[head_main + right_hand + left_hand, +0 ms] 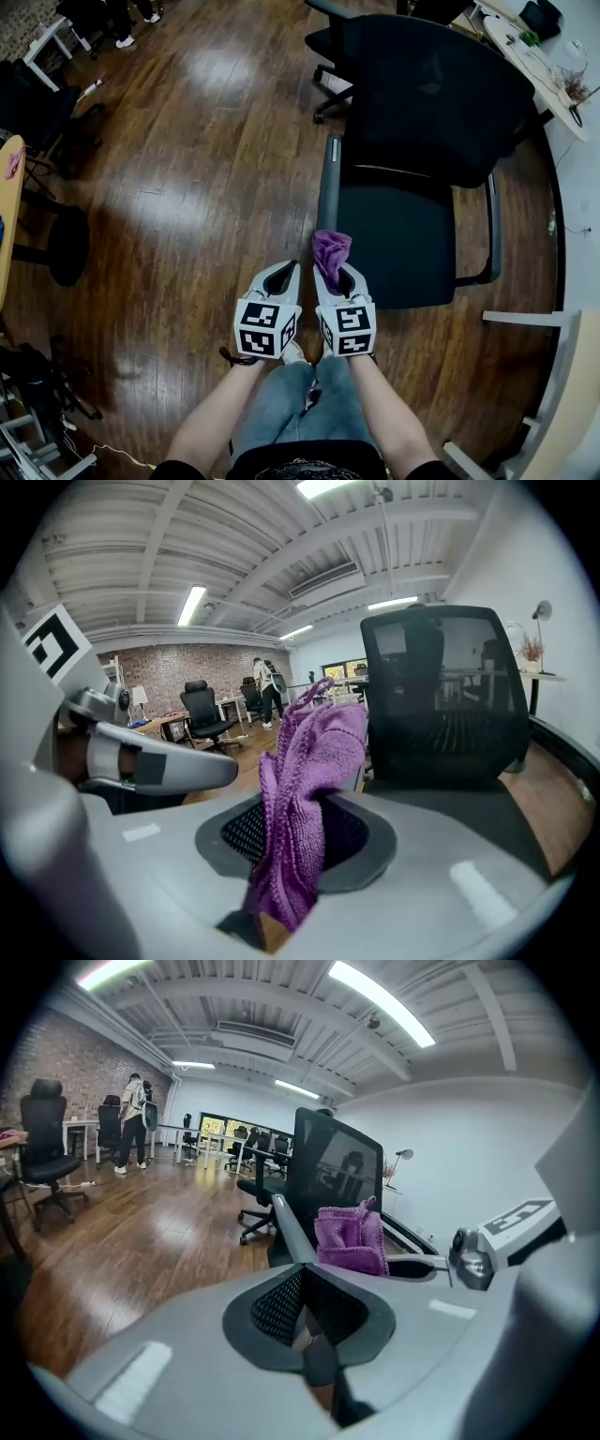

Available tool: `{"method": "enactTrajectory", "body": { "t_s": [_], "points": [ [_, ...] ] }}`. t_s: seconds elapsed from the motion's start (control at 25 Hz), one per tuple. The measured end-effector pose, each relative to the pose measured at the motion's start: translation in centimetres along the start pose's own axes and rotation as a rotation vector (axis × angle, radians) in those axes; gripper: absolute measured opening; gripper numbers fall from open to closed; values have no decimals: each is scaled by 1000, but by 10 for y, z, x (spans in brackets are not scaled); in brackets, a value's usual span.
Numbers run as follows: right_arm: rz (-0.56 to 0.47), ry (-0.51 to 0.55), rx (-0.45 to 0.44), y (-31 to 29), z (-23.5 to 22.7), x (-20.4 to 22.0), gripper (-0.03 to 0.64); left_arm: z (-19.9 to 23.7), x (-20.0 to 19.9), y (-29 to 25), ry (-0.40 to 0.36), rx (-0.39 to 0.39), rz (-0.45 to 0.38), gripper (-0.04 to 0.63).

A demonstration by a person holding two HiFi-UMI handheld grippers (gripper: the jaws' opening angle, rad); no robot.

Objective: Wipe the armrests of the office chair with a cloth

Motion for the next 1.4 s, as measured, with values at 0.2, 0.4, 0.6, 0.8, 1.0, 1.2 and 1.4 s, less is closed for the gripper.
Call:
{"method": "enactTrajectory", "body": {
  "t_s": [0.2,0.4,0.6,0.8,1.0,1.2,1.4],
  "points": [
    [15,-23,-27,3,6,38,100,0,15,-8,6,-22,-14,5],
    [25,-24,-67,0,7,85,100,-5,48,-18,6,-54,-2,5],
    [57,-28,-91,-4,11,124,100,-10,78,-16,-2,-59,30,5],
    [43,-40,-88,-8,7,128,100,-11,89,-19,-20,-57,59,5],
    [11,-49,-66,11,-2,99,100,-15,69,-26,-14,-47,53,5],
    [-53,-45,-27,20,-16,37,100,-27,24,-31,-23,3,24,5],
    [-116,-42,-2,6,-39,-14,100,-33,-18,-47,-51,27,-11,5]
  ]
}}
Point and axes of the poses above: the fingertips, and each gripper's own axes: y backward along the fingers, z to its left, x out of its underside, the point moved 1 cm from there along y, backward along the fingers, and after that the axes turned 5 degrees about x, right-handed, at the moved point
